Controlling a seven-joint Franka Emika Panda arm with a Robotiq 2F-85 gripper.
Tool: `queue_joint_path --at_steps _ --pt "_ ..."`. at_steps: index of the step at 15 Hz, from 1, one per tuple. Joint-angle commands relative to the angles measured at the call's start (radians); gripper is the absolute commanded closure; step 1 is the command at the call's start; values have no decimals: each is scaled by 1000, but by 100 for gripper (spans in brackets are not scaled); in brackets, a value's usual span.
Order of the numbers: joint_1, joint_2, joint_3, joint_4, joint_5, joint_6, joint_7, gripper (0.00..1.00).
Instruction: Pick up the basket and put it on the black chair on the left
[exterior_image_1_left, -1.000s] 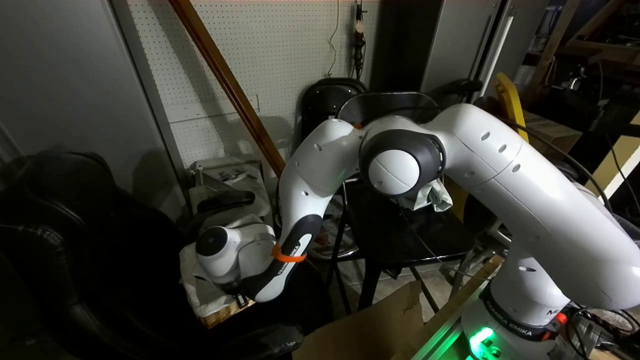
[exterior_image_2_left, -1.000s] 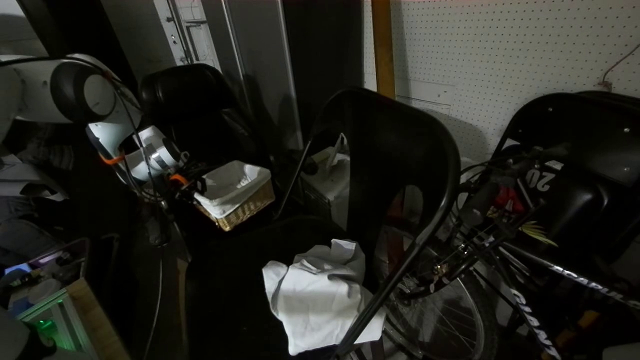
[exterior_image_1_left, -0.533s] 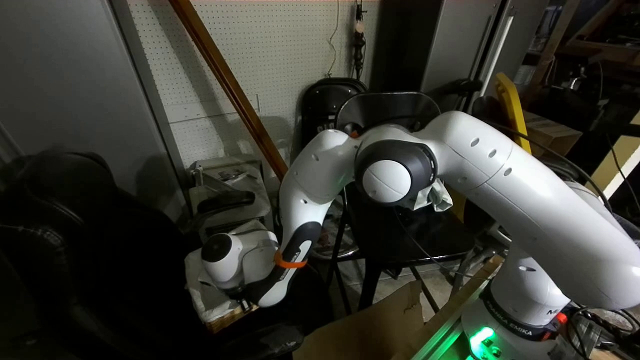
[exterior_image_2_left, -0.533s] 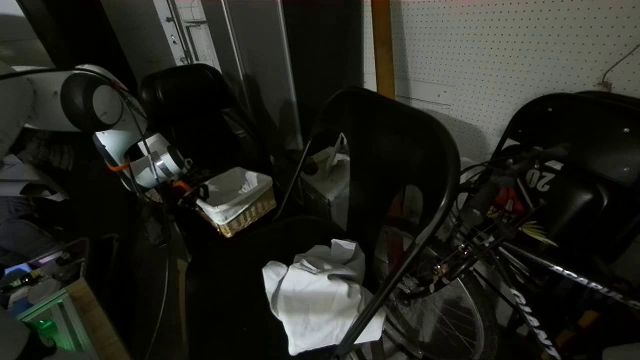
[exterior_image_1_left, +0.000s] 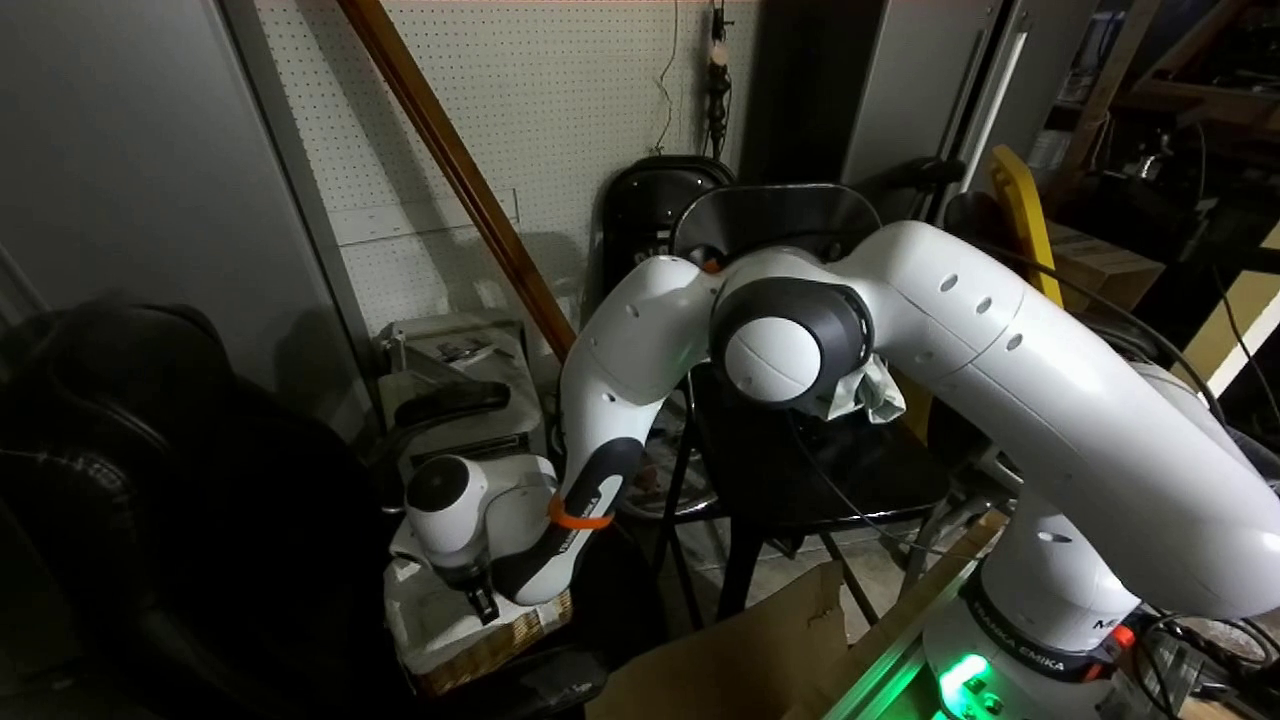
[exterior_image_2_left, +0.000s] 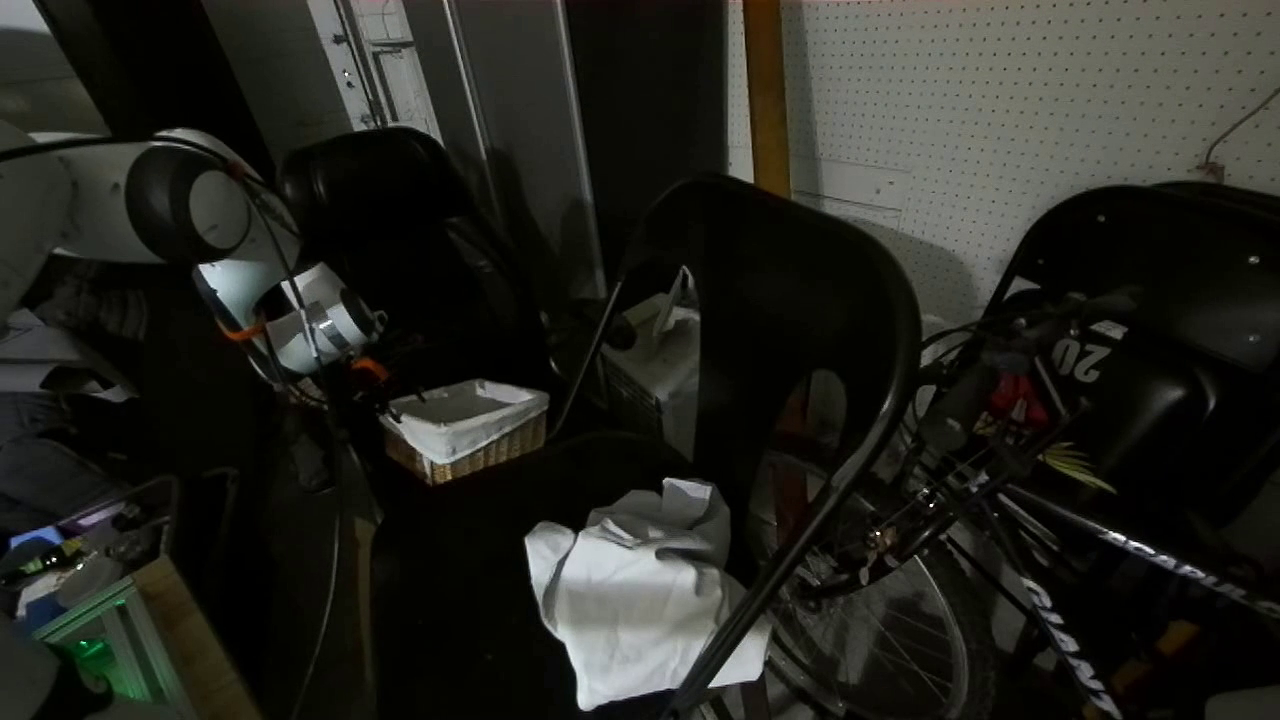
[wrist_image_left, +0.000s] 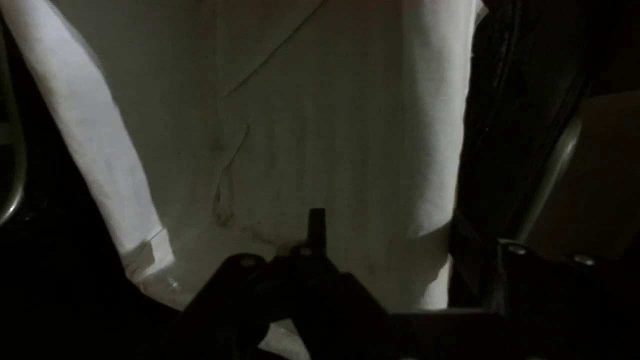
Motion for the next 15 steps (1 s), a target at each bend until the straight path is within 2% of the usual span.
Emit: queue_joint_path --at_steps 1,2,7,11,15 --pt "-43 -71 42 -35 22 23 -58 4" --pt "-55 -98 53 -52 32 25 -62 1" --pt "-120 -261 84 -152 81 21 -39 0" --pt "-207 -396 149 -278 250 14 -41 0" --pt "-272 -562 181 -442 399 -15 -63 0"
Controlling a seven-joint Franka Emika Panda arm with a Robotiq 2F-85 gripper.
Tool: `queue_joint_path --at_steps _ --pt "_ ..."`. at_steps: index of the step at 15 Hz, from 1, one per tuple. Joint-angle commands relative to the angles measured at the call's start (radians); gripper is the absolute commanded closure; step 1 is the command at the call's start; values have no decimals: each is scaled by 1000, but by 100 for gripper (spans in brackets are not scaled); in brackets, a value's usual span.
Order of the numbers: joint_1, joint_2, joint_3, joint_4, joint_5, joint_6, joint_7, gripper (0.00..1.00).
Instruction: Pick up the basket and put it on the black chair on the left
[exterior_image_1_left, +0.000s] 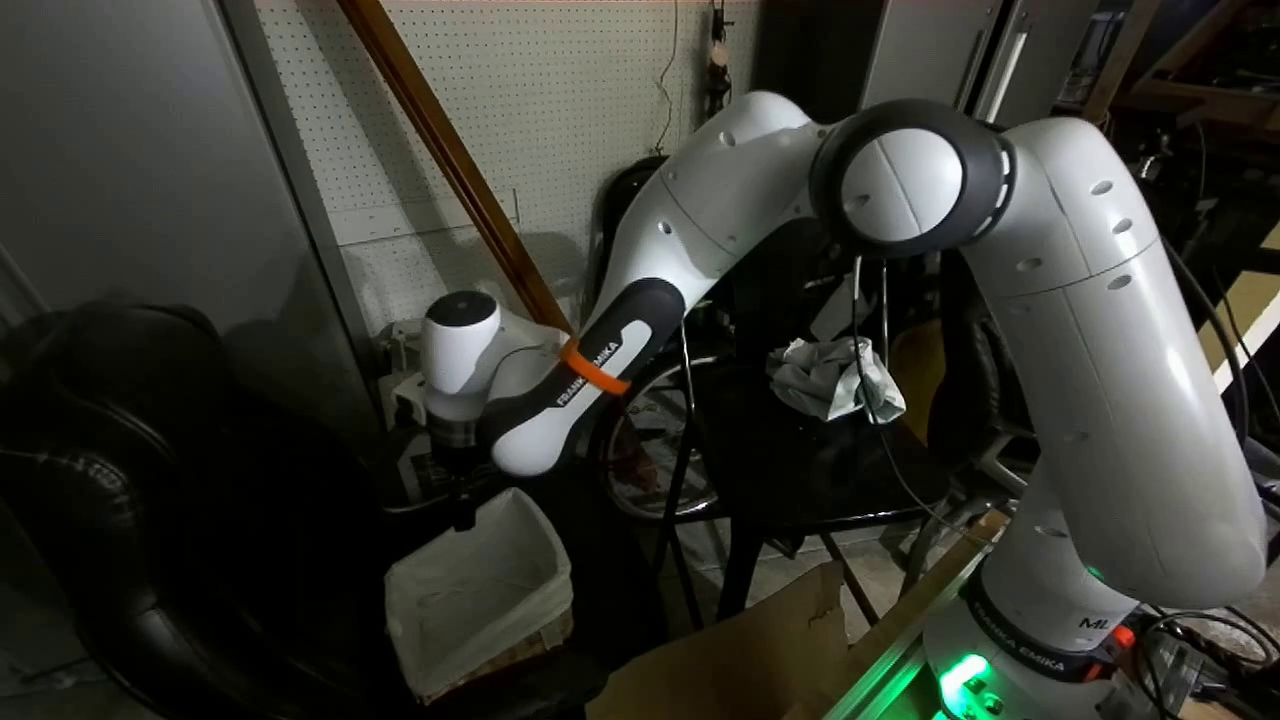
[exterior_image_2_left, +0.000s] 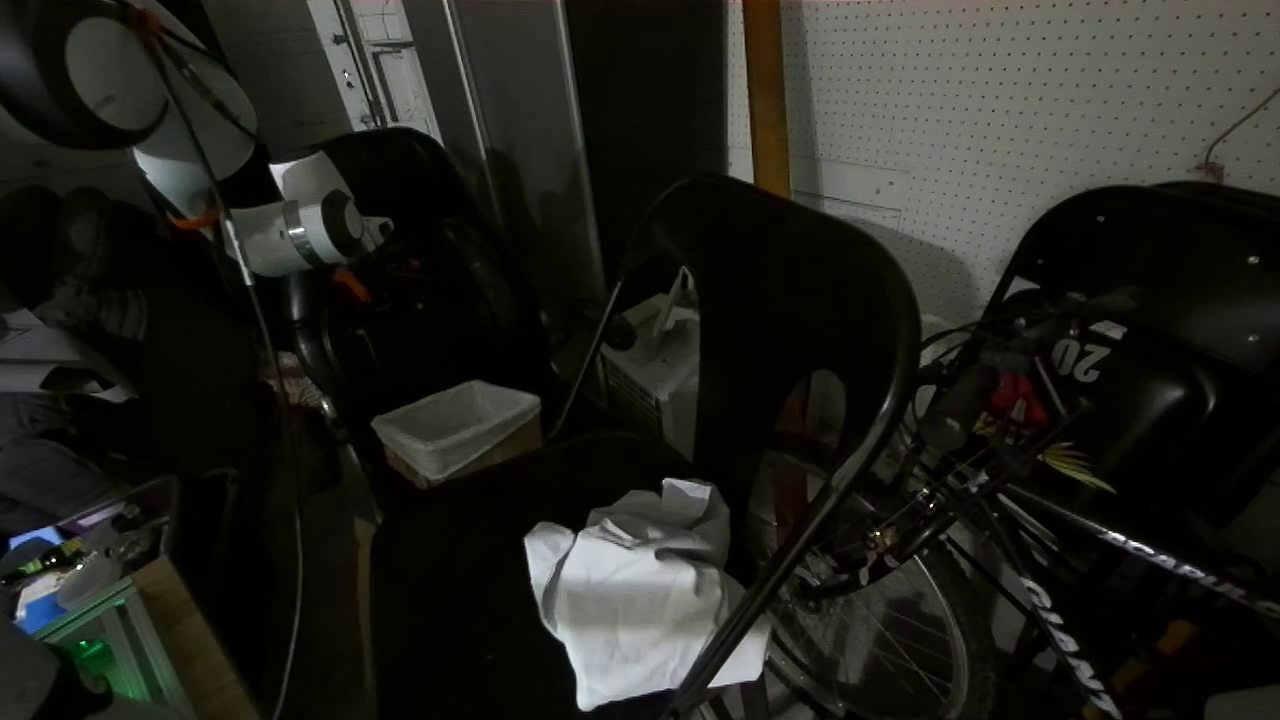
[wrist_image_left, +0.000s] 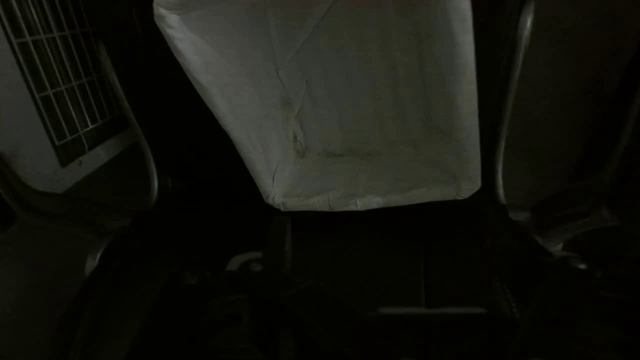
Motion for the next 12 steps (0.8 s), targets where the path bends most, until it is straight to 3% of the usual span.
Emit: queue_joint_path --at_steps 1,5,8,10,12 --pt "-81 -208 47 -224 136 -35 -46 0" --pt "-138 -403 44 -386 220 -116 -83 0" --pt "-203 -550 74 -487 430 -214 -194 0" --pt "-207 -659 46 -552 532 -267 -229 0" --pt "-191 -774 -12 -612 523 -340 -150 0"
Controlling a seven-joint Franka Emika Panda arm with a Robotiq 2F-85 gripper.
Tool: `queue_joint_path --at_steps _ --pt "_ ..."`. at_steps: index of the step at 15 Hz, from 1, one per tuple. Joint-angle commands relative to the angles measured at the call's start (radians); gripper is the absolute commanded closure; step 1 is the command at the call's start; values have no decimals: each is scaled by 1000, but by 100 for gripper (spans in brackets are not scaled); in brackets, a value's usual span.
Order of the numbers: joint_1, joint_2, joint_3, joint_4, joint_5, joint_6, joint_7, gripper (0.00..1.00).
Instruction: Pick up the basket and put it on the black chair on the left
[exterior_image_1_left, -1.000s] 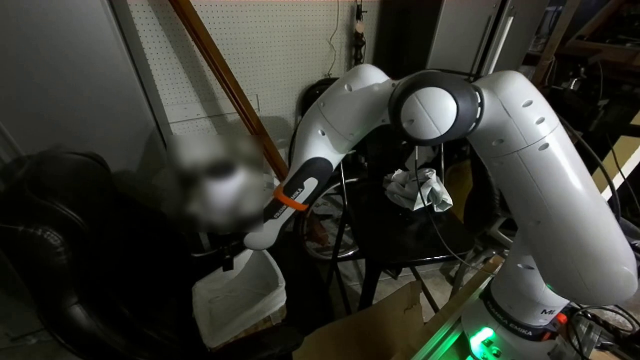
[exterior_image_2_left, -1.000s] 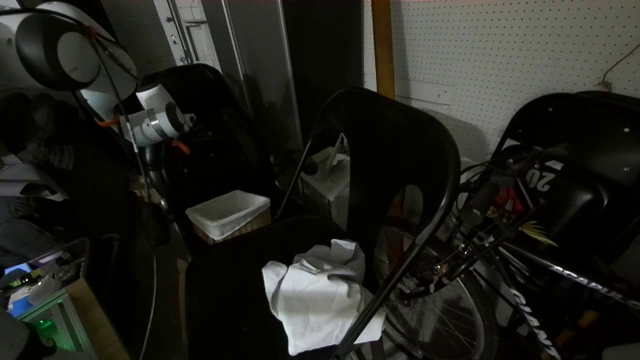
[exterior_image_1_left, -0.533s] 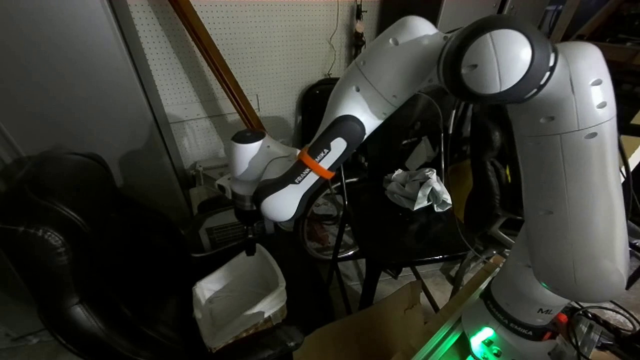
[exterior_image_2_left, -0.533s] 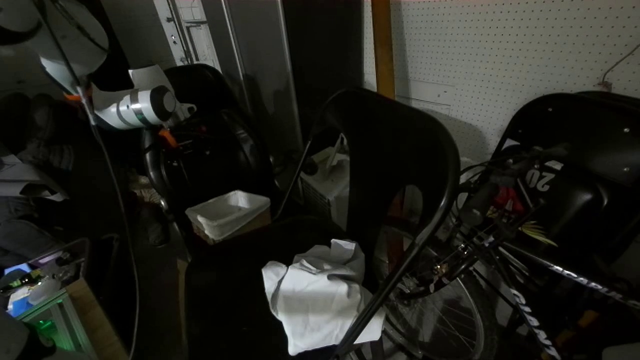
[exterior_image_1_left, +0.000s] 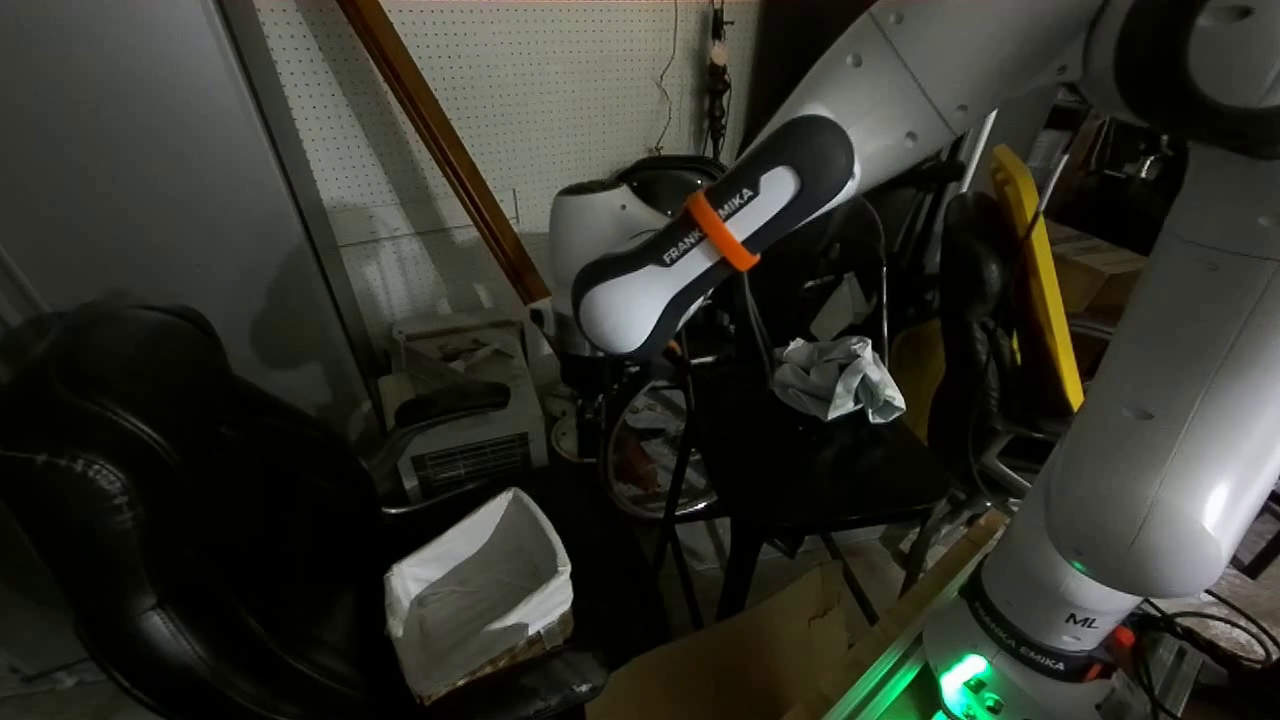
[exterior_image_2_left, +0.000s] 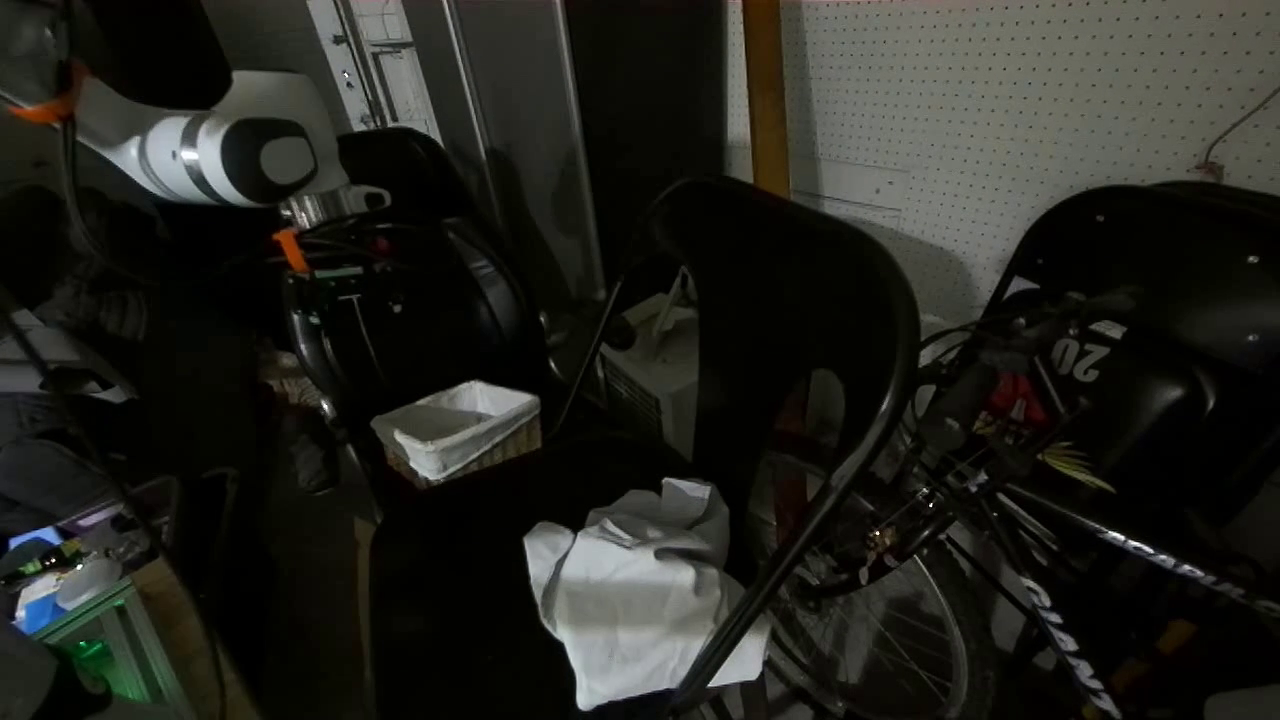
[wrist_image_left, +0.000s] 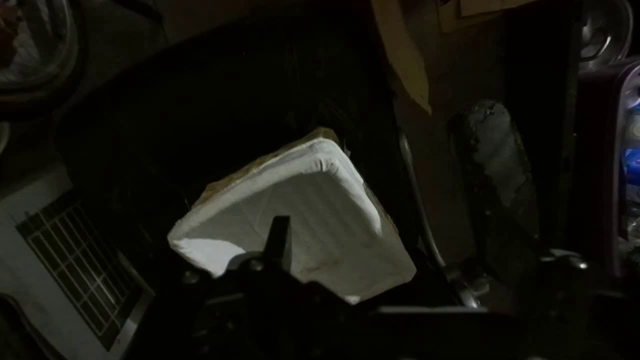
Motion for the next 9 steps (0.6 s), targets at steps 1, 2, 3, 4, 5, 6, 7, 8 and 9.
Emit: queue_joint_path --at_steps 1,2,3,4,5,6,7,8,9 --pt "8 -251 -71 -150 46 -116 44 0" --pt "11 -306 -96 -171 49 -144 32 0" --pt "20 -344 -125 -184 73 -136 -41 0" --pt "39 -355 -167 -193 147 -51 -156 0" --pt "42 -266 -144 -130 47 -106 -27 0" --pt "49 -303 -168 -145 80 -92 -77 0" --pt "51 -327 -182 -154 94 -89 -104 0" --pt "53 -339 -189 -161 100 -85 -115 0" --pt "55 -343 -190 -167 101 -79 -118 0"
